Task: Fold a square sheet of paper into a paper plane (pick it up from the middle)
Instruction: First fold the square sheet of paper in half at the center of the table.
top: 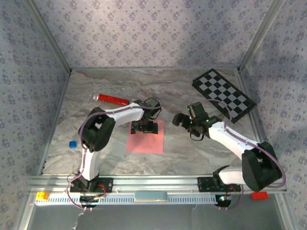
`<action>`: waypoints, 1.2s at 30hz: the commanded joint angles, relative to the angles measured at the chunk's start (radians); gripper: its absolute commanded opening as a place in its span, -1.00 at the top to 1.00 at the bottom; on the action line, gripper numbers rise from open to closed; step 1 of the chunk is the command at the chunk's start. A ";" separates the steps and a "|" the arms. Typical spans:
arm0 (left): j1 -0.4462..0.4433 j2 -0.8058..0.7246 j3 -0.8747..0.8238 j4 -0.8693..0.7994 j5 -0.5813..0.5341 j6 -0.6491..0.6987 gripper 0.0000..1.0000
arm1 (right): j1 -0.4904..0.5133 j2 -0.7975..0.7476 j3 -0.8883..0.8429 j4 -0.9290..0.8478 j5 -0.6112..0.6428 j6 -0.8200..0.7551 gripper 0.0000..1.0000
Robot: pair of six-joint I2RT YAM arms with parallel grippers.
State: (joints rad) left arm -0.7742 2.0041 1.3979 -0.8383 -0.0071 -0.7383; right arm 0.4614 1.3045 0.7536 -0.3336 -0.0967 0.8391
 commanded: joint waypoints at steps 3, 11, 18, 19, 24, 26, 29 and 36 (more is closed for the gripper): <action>0.002 0.051 -0.051 0.015 0.045 -0.010 -0.84 | 0.009 -0.004 0.034 -0.026 0.018 0.009 -0.99; 0.004 0.047 -0.045 0.018 0.045 0.002 -0.82 | 0.014 -0.014 0.064 -0.031 0.036 -0.011 -0.99; 0.006 0.048 -0.044 0.019 0.051 0.000 -0.76 | 0.020 -0.031 0.043 -0.025 0.043 0.002 -0.99; 0.005 0.043 -0.047 0.020 0.049 0.000 -0.74 | 0.021 -0.034 0.043 -0.028 0.042 -0.001 -0.99; 0.004 0.005 -0.071 0.057 0.053 -0.004 -0.61 | 0.046 -0.081 0.032 -0.013 0.082 -0.015 -0.99; 0.004 -0.012 -0.077 0.066 0.052 -0.006 -0.55 | 0.057 -0.114 0.019 -0.005 0.123 -0.011 -0.99; 0.003 -0.042 -0.087 0.090 0.050 0.002 -0.39 | 0.061 -0.160 0.001 0.005 0.156 -0.010 -0.99; 0.001 -0.107 -0.090 0.117 0.031 -0.003 0.09 | 0.060 -0.257 -0.063 0.037 0.206 -0.036 -0.99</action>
State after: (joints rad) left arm -0.7670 1.9404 1.3212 -0.7506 0.0067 -0.7437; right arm 0.5198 1.0851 0.7189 -0.3092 0.0505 0.8253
